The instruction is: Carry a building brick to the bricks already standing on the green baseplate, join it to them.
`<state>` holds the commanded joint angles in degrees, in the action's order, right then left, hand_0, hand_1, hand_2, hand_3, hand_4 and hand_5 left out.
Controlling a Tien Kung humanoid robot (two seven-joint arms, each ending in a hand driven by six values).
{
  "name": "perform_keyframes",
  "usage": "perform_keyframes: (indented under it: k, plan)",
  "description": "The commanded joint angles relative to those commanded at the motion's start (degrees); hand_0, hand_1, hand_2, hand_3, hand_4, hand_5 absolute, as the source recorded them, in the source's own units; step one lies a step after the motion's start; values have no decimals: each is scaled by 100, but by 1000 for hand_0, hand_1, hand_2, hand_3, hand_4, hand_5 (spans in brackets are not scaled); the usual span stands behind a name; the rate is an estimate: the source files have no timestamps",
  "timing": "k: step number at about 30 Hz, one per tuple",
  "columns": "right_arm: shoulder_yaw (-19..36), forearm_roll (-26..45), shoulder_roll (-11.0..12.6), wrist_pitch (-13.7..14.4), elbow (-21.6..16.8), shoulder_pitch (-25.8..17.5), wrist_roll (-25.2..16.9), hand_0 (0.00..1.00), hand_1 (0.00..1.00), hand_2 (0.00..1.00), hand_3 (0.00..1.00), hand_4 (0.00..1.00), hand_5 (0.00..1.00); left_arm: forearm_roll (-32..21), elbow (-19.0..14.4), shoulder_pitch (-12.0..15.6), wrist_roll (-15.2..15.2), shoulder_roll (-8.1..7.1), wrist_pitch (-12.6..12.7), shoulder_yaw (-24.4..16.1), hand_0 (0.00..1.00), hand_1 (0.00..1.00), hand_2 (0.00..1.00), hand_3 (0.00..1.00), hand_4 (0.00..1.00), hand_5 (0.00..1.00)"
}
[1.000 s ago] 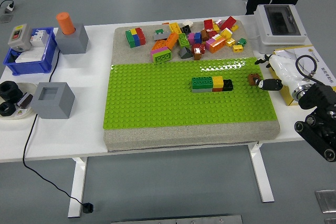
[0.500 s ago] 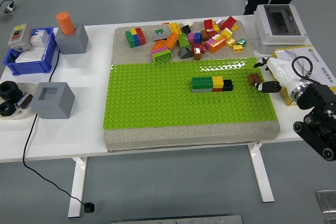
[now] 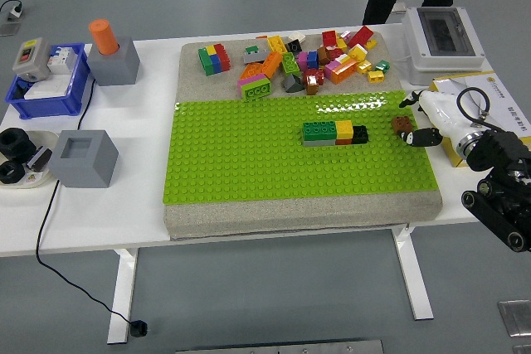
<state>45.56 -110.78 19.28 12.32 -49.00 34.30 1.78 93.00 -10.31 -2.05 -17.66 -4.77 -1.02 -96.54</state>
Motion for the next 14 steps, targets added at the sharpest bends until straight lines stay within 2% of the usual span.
perform_keyframes:
  k: [14]
  plan:
    - [-90, -144, -39, -55, 287, 194, 12, 685, 686, 756, 694, 762, 244, 29, 0, -30, 9, -25, -7, -4, 777, 772, 713, 452, 998, 818]
